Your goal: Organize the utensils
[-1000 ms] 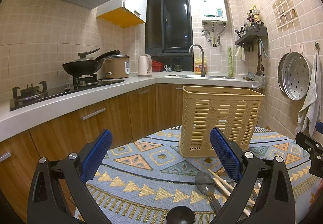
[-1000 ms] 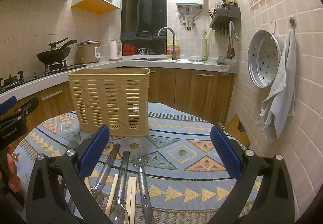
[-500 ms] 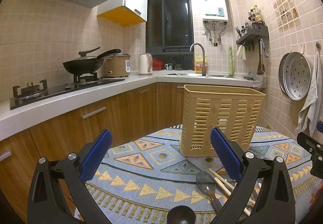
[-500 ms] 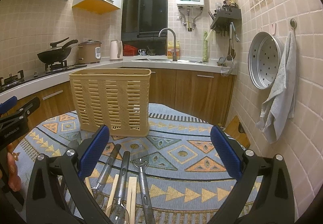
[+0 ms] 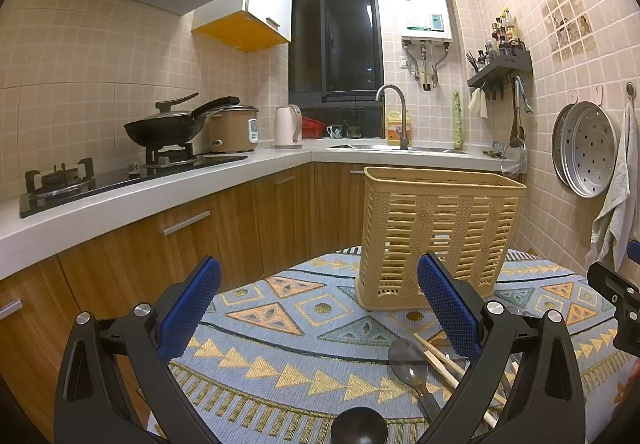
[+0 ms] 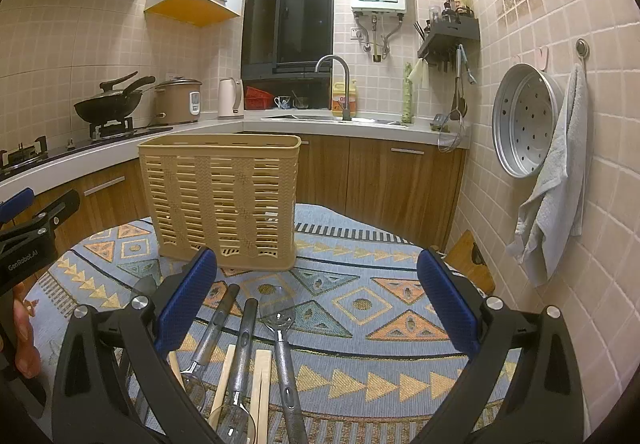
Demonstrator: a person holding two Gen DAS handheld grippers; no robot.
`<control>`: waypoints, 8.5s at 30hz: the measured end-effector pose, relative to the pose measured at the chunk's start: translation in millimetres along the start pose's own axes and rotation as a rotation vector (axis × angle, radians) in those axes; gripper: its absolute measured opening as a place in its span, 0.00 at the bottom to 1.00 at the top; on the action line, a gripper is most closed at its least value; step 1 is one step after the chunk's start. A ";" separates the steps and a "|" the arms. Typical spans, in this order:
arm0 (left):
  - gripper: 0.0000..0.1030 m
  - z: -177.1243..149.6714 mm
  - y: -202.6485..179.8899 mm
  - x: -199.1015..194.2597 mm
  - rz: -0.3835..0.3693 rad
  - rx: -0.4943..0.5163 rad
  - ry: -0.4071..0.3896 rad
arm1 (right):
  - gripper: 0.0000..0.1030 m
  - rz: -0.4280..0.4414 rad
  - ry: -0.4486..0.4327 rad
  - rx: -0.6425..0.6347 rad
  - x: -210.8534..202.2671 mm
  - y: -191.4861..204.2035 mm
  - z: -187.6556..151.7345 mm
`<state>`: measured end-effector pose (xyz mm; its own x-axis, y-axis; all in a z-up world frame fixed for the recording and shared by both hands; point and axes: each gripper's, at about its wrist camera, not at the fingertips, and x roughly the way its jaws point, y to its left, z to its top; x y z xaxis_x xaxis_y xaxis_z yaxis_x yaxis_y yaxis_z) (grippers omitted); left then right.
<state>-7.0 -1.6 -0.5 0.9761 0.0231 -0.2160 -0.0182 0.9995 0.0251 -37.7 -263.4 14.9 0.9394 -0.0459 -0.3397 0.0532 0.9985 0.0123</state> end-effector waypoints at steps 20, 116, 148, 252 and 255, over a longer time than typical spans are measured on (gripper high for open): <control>0.73 7.5 54.6 37.3 -0.320 -0.136 0.529 | 0.93 0.001 0.279 0.141 24.6 -37.9 9.4; 0.33 147.3 -101.5 127.3 0.130 0.379 -0.114 | 0.28 0.243 -0.016 0.107 112.9 -8.1 186.4; 0.58 115.3 2.8 46.2 -0.453 -0.036 0.498 | 0.61 0.302 0.296 0.018 23.6 -17.4 149.0; 0.09 152.3 -86.9 137.5 -0.421 -0.205 0.021 | 0.10 0.260 0.016 0.097 113.7 21.9 205.8; 0.09 138.2 -90.1 154.9 -0.423 -0.242 0.026 | 0.10 0.222 0.018 0.055 134.9 21.5 195.6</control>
<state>175.8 -90.9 98.6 0.9031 -0.3888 -0.1824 0.3263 0.8974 -0.2970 156.4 -253.9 153.3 0.9240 0.1761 -0.3393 -0.1357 0.9809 0.1396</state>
